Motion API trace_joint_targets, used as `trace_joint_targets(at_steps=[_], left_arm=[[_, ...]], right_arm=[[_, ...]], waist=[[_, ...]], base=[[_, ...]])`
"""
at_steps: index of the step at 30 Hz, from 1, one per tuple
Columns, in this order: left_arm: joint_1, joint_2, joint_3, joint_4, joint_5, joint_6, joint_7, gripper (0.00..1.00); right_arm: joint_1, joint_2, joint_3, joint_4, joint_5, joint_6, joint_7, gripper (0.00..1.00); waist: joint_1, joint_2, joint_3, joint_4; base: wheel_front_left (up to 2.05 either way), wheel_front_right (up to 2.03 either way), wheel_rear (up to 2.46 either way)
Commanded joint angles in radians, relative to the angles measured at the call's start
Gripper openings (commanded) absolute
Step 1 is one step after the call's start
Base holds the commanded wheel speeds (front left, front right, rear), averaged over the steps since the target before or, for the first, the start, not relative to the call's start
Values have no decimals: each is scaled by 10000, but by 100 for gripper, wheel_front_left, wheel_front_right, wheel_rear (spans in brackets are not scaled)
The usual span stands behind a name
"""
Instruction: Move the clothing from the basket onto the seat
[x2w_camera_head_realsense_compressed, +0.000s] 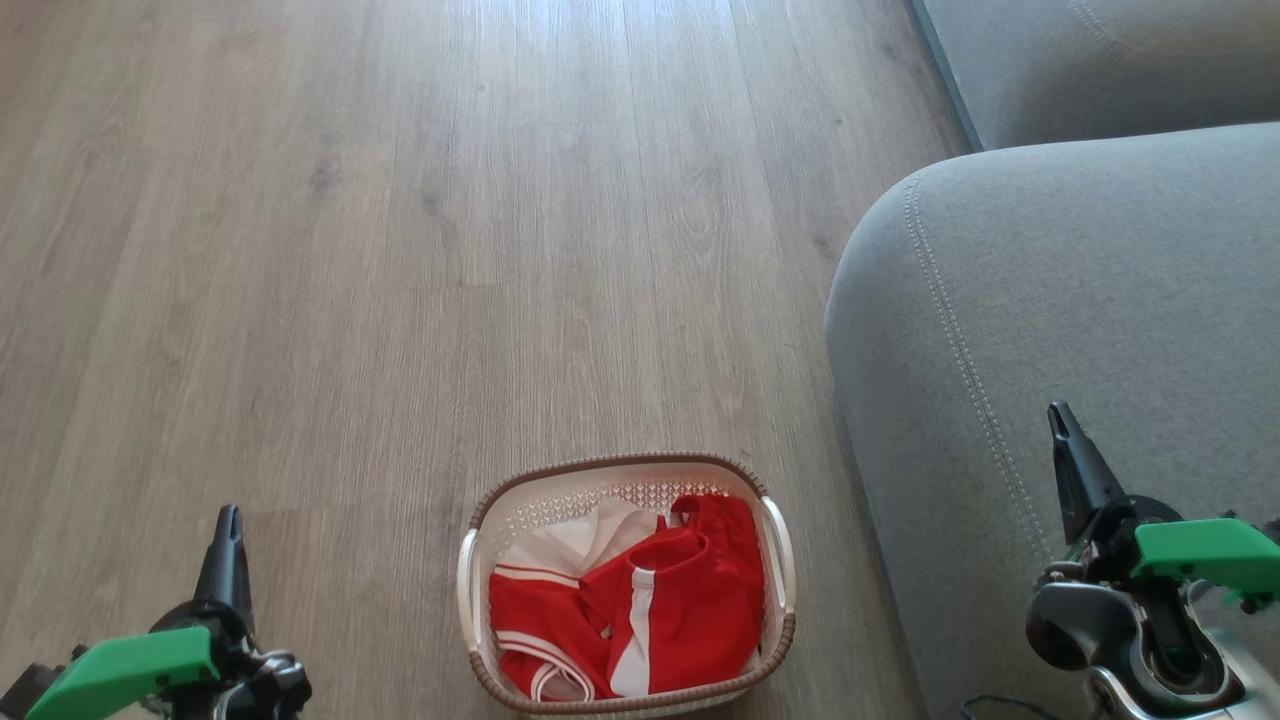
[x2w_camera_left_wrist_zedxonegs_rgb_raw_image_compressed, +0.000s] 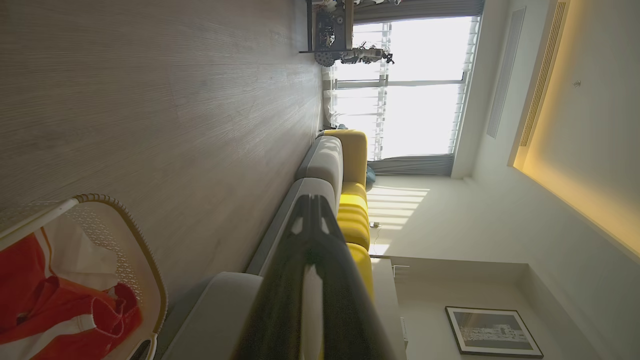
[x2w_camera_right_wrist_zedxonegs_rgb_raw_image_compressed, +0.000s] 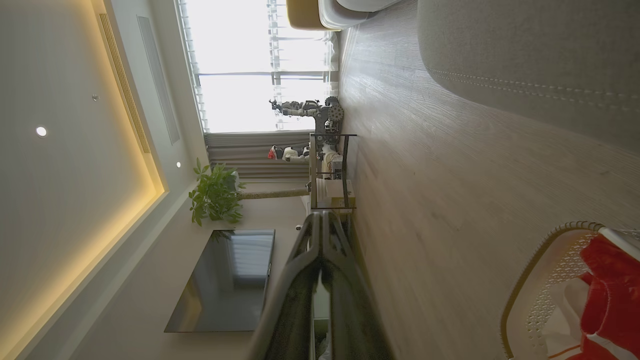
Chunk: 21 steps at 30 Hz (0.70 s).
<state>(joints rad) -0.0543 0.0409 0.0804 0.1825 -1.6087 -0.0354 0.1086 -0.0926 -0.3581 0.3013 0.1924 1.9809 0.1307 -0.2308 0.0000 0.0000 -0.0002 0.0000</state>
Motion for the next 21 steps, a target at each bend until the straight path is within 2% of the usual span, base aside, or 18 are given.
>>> trace_joint_targets(at_steps=[1, 7, 8, 11, 21], left_arm=[[-460, 93, 351, -340, 2, -78, 34, 0], [-460, 93, 351, -340, 2, -78, 34, 0], [0, 0, 0, -1, 1, 0, -1, 100], [176, -41, -51, 427, 8, 2, -28, 100], [301, -30, -214, 219, 223, 9, -325, 100]], right_arm=[[-427, -278, 127, -371, 13, 0, -104, 0], [-427, -279, 128, -371, 14, 0, -105, 0], [-1, 0, 3, -1, -1, 0, 0, 100], [202, 220, 107, 413, -38, 2, 1, 100], [271, 450, -45, 369, -548, 2, -24, 100]], waist=[[0, 0, 0, 0], [0, 0, 0, 0], [0, 0, 0, 0], [0, 0, -6, 0], [0, 0, -59, 6]], base=[[0, 0, 0], [0, 0, 0], [0, 0, 0], [0, 0, 0], [0, 0, 0]])
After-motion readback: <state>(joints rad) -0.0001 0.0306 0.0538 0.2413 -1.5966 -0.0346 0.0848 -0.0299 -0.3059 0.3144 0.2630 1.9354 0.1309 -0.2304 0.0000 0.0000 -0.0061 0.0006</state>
